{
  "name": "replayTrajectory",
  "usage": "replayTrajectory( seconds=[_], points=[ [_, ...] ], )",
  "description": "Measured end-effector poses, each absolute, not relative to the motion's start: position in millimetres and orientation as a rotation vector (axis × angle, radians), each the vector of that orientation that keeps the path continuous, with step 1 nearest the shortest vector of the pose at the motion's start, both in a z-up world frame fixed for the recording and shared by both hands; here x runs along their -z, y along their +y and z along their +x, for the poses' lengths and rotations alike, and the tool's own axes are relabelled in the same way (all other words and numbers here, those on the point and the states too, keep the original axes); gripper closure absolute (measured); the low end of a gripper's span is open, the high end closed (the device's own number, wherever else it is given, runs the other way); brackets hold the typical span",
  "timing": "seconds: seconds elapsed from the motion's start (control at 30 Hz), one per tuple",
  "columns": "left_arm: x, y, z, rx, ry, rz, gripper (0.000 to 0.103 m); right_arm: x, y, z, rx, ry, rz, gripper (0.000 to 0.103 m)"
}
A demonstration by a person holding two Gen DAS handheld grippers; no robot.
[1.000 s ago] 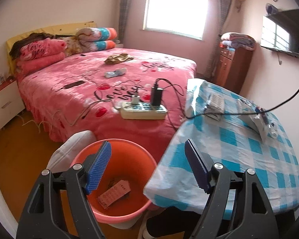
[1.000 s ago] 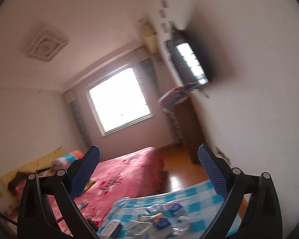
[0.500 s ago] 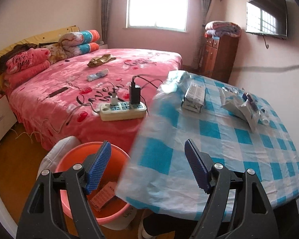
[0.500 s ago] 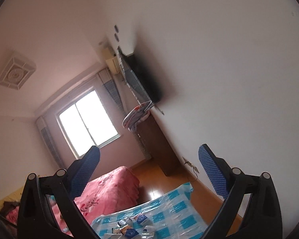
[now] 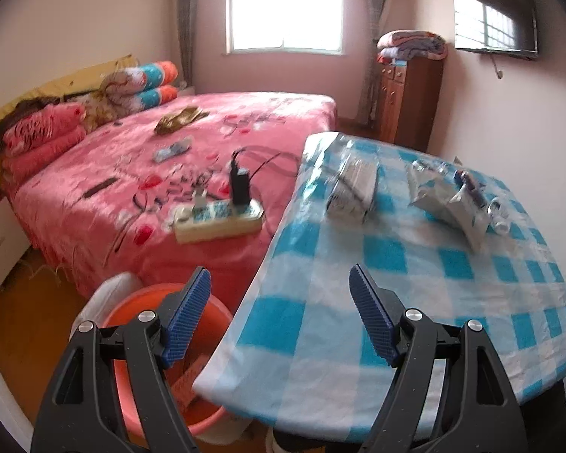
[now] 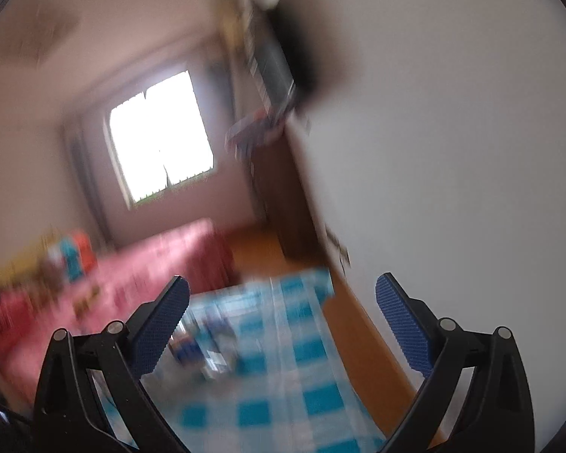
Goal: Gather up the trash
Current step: 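Move both open tools back over the table, then grasp the white printed carton with the left tool while the right tool grasps the white plastic bottle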
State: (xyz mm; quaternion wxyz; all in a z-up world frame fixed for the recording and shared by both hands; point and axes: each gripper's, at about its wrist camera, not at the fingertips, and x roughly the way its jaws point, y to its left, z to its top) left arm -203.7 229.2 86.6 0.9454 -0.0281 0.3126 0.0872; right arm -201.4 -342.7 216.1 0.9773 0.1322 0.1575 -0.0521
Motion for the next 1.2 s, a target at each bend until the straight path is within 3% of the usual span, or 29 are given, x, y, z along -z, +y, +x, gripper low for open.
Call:
replayTrajectory(
  seconds=[0.13, 0.37, 0.87, 1.2],
  points=[
    [-100, 211, -181, -0.126, 0.609, -0.019, 0.026, -157, -311, -158, 0.149, 0.475, 0.128, 0.005],
    [-101, 168, -125, -0.004, 0.614, 0.068, 0.026, -81, -285, -100, 0.023, 0.706, 0.223, 0.005],
    [-71, 135, 16, 0.076, 0.75, 0.287, 0.026, -51, -241, -40, -0.095, 0.813, 0.155, 0.005],
    [-43, 157, 59, 0.07, 0.891, 0.213, 0.027, -36, -230, -8, -0.167, 0.848, 0.141, 0.005]
  ],
)
